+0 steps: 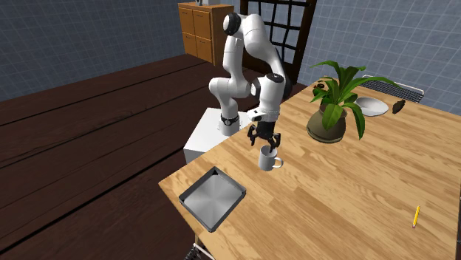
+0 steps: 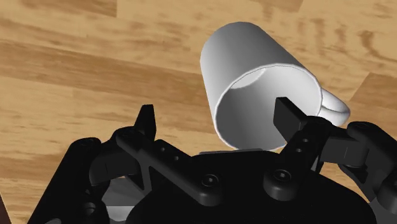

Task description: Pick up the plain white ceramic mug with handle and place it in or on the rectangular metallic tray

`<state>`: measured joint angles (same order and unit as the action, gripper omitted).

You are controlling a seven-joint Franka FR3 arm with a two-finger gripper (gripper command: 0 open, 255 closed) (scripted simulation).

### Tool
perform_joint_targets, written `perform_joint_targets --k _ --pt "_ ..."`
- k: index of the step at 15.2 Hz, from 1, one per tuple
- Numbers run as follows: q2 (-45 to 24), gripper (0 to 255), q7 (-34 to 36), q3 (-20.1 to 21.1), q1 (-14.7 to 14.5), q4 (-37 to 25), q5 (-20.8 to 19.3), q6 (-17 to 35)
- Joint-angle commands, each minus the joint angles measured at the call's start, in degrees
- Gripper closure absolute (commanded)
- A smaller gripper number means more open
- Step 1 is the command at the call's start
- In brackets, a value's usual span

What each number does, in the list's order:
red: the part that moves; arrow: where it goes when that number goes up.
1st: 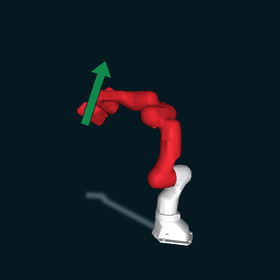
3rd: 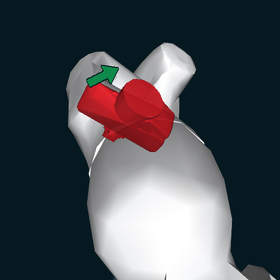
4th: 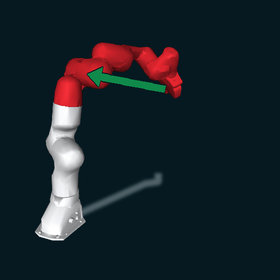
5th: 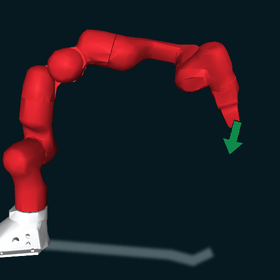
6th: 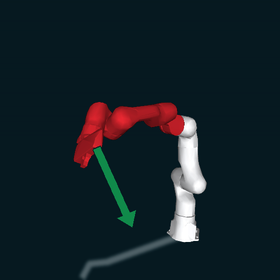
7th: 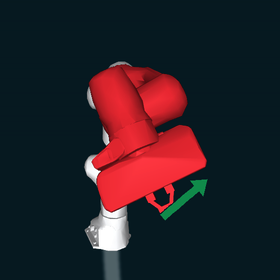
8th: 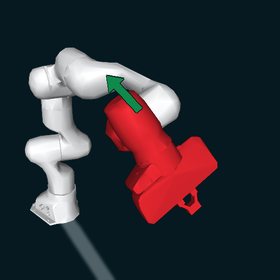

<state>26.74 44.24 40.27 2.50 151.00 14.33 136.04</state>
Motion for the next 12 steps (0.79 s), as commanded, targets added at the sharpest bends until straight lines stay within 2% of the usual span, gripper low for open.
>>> perform_joint_targets --k 1,4,12 --pt "-1.5 0 0.5 0.8 0.7 0.3 -0.5 1.8" --pt "-4.3 0 1.5 2.4 2.1 1.2 -1.6 5.4" --pt "-4.3 0 1.5 2.4 2.1 1.2 -1.6 5.4"
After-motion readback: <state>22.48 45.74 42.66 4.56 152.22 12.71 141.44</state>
